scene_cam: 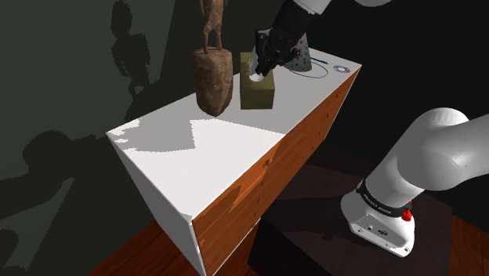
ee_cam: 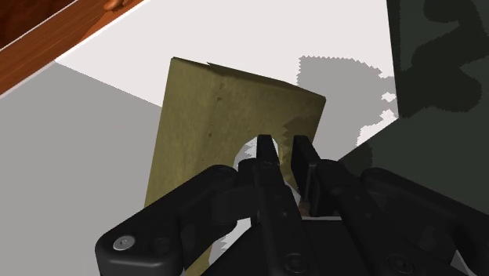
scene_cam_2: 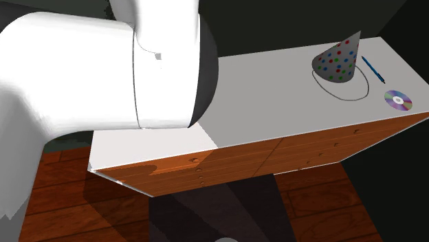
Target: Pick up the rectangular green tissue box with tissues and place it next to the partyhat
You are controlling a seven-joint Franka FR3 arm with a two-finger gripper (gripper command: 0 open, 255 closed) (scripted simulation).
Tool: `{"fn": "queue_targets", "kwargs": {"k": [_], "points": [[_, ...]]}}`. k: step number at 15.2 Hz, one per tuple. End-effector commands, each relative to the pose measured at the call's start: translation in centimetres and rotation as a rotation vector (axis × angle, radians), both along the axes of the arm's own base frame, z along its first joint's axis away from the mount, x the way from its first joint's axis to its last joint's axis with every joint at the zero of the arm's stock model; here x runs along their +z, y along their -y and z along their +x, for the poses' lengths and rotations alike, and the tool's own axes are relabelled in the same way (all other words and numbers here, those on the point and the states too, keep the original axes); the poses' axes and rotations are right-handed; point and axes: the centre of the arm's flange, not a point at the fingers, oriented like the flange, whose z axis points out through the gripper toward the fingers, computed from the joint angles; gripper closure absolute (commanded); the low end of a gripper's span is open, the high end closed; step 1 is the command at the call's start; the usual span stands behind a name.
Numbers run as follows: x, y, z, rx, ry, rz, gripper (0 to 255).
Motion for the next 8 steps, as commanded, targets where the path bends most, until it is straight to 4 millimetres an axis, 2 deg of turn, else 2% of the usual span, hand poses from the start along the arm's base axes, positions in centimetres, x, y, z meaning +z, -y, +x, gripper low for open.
{"fn": "queue_targets", "kwargs": {"k": [1, 8], "points": [[1.1, 0.0, 0.2, 0.0, 0.0, 0.0, 255], [4.8, 0.0, 0.2, 0.0, 0.0, 0.0, 255]]}}
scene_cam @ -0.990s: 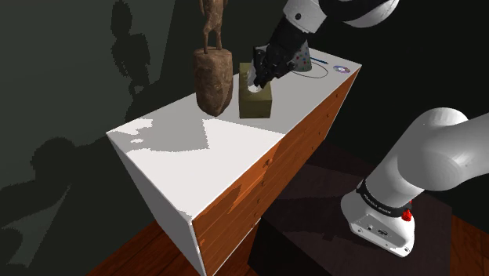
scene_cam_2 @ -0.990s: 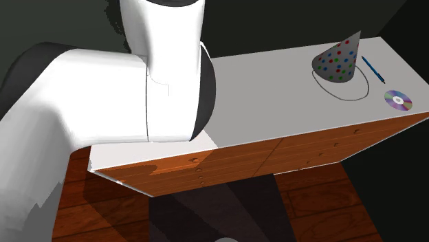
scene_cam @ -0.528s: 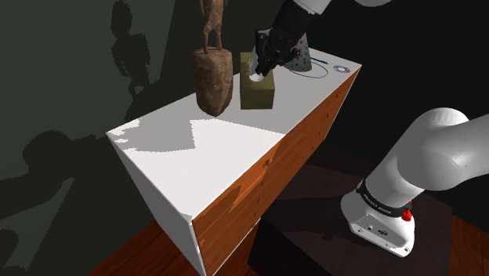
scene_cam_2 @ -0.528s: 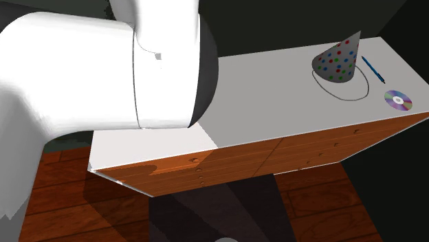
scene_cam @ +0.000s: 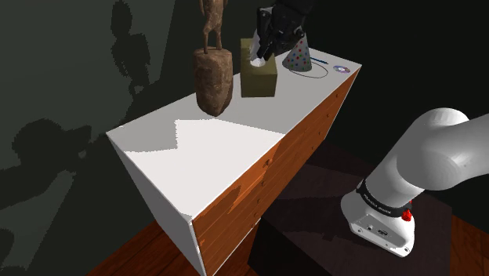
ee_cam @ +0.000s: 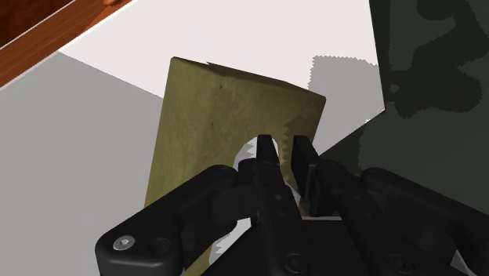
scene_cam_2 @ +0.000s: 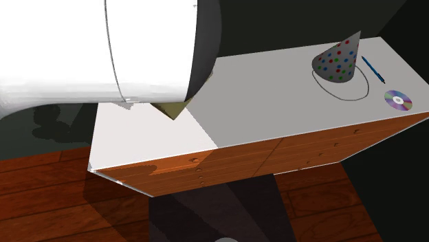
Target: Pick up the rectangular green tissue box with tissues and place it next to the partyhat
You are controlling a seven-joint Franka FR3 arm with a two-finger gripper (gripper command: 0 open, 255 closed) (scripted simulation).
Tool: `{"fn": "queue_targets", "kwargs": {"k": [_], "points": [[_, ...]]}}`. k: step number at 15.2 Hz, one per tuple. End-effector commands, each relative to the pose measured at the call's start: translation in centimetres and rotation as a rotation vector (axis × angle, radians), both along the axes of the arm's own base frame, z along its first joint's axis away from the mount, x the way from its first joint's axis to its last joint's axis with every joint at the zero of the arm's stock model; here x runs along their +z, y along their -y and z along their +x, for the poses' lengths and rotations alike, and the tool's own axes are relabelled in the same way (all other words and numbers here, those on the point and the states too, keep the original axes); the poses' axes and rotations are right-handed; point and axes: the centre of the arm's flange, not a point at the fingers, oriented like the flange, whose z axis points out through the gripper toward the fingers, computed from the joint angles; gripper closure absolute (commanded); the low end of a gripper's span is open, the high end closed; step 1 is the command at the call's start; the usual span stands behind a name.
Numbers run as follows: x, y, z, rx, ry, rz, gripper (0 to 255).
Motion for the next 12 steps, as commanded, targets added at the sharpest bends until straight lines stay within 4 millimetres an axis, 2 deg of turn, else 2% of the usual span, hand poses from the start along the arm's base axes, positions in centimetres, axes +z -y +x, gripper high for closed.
{"fn": "queue_targets", "kwargs": {"k": [1, 9, 12], "points": [[1.1, 0.0, 0.0, 0.0, 0.0, 0.0, 255], [4.9, 0.0, 0.0, 0.0, 0.0, 0.0, 255], [5.0, 3.9, 0.6, 0.0, 0.0, 0.0, 255]]}}
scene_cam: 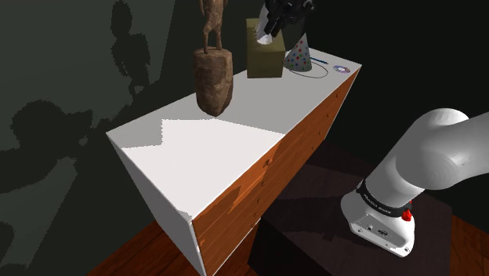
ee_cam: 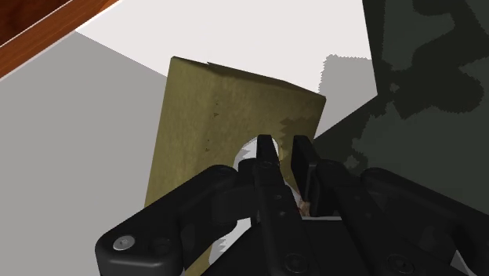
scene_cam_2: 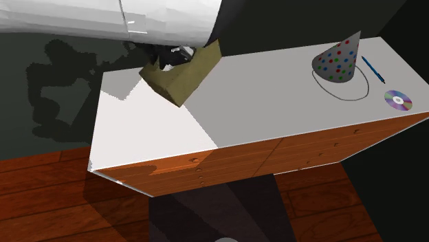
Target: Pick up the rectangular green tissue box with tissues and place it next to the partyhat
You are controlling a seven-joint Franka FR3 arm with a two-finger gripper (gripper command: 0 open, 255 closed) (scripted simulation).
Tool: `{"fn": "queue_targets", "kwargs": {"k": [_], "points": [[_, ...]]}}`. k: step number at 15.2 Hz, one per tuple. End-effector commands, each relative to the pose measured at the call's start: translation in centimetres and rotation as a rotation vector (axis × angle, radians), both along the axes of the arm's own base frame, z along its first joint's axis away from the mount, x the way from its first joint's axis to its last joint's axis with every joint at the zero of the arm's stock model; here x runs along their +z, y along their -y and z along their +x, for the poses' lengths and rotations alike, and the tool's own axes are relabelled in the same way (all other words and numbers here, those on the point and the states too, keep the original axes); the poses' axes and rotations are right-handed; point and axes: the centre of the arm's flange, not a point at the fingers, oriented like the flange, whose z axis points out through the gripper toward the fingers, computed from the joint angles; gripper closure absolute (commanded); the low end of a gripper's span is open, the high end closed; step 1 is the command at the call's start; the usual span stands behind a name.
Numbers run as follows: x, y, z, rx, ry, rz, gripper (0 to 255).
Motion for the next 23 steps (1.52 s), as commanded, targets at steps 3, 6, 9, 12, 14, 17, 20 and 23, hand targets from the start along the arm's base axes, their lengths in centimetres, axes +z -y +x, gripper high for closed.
{"fn": "queue_targets", "kwargs": {"k": [3, 6, 9, 12, 14, 17, 20, 23], "points": [[-0.1, 5.4, 0.8, 0.001, 0.0, 0.0, 255], [-0.1, 9.3, 1.3, 0.001, 0.0, 0.0, 255], [-0.1, 13.2, 1.9, 0.001, 0.0, 0.0, 255], [-0.1, 17.1, 2.4, 0.001, 0.0, 0.0, 255], [-0.1, 19.7, 2.8, 0.001, 0.0, 0.0, 255], [-0.1, 23.6, 3.4, 0.001, 0.0, 0.0, 255], [-0.1, 27.6, 3.9, 0.001, 0.0, 0.0, 255], [-0.1, 31.5, 4.5, 0.001, 0.0, 0.0, 255]]}}
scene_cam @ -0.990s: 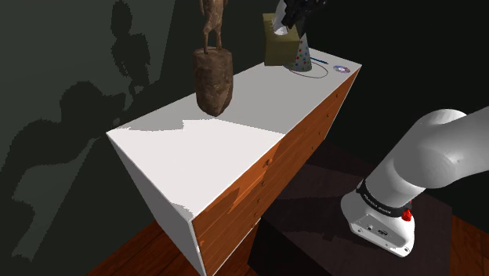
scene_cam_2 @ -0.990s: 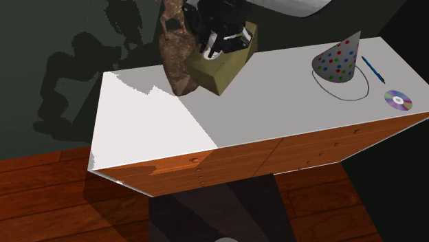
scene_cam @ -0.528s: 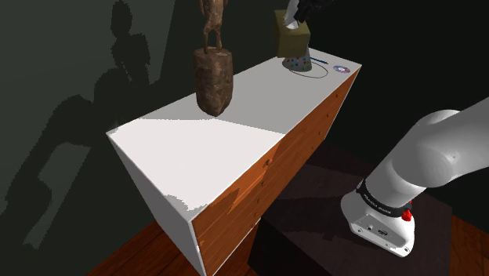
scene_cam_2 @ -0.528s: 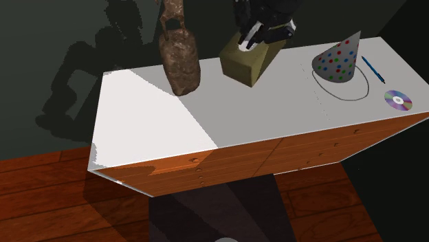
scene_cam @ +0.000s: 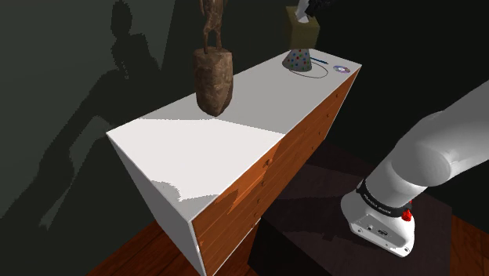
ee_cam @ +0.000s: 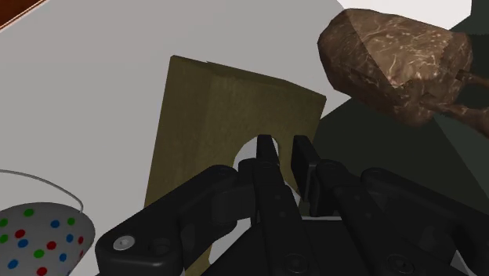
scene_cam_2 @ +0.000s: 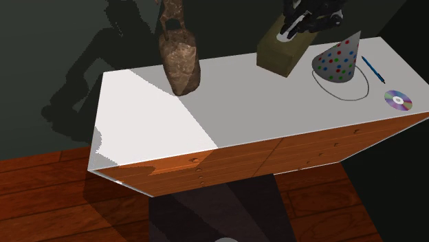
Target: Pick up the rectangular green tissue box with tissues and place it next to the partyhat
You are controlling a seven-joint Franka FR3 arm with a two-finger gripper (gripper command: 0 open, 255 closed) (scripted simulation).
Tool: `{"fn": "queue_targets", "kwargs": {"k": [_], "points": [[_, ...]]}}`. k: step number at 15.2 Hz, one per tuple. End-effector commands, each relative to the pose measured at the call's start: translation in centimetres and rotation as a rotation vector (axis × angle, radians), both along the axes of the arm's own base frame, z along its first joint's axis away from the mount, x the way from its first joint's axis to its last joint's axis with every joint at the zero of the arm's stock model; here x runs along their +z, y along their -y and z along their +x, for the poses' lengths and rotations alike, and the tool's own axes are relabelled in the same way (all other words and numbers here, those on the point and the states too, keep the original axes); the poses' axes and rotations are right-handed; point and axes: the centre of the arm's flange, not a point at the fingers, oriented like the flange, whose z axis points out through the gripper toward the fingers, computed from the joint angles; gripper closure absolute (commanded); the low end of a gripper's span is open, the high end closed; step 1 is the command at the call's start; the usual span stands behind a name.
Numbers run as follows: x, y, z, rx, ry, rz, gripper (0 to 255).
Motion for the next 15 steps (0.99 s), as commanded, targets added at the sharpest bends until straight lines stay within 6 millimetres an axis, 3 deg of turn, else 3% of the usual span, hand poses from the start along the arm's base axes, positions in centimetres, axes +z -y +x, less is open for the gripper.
{"fn": "queue_targets", "kwargs": {"k": [1, 15], "points": [[-0.1, 2.6, 0.2, 0.001, 0.0, -0.001, 255], [0.0, 20.8, 2.8, 0.001, 0.0, -0.001, 255]]}}
